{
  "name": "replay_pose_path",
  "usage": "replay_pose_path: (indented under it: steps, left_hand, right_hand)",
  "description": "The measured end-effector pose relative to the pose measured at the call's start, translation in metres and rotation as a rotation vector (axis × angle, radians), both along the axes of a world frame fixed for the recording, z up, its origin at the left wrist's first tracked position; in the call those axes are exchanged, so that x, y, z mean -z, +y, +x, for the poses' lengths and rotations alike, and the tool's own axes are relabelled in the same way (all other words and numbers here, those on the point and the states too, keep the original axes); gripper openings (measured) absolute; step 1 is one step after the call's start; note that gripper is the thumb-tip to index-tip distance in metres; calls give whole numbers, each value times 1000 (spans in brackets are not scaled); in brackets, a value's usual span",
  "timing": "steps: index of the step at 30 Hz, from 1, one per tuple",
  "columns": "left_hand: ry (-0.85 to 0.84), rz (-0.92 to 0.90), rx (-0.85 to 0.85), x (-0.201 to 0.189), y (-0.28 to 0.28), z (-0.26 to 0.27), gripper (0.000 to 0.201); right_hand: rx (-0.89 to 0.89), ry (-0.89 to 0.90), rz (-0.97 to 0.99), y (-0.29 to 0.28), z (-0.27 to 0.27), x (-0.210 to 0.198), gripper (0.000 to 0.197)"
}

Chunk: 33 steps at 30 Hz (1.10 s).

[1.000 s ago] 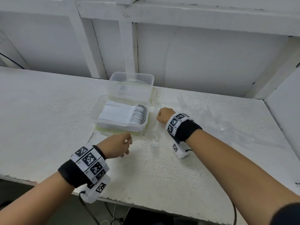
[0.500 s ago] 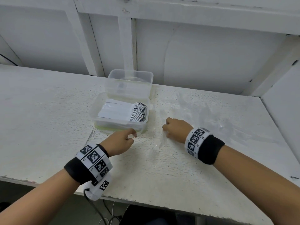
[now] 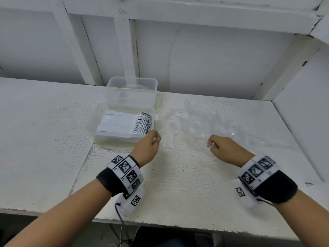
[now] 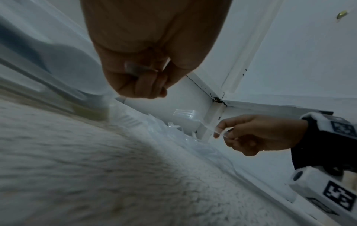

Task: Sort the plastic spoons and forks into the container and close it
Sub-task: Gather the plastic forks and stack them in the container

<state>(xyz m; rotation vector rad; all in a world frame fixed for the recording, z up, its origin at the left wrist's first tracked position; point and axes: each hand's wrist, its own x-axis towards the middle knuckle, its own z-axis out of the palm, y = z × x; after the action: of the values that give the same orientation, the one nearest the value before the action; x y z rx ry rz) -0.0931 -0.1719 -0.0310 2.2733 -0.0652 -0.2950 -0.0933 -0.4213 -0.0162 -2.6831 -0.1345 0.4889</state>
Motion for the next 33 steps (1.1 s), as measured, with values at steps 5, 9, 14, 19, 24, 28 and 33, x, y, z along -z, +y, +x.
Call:
replay_pose_path:
  steps: [5, 9, 14, 19, 24, 28, 33]
  left_hand:
    - [56, 281, 94, 10, -45, 14, 30]
    - [126, 501, 199, 12, -64, 27, 30]
    - [191, 542, 225, 16, -68, 37, 28]
    - [195, 391, 187, 6, -49, 26, 32]
    - [204, -14, 43, -16, -9, 3, 25]
    - [112, -141, -106, -30, 30, -3, 25]
    - [116, -256, -250, -40, 65, 0, 23]
  right_hand:
    - [446, 27, 430, -9, -9, 11, 16]
    - [505, 53, 569, 1, -11, 13, 23]
    - [502, 90, 650, 9, -11, 14, 26]
    - [472, 15, 597, 13, 3, 9, 22]
    - [166, -148, 282, 30, 32, 9, 19]
    - [-91, -93, 48, 57, 59, 14, 33]
    - [-458, -100, -367, 88, 80, 18, 38]
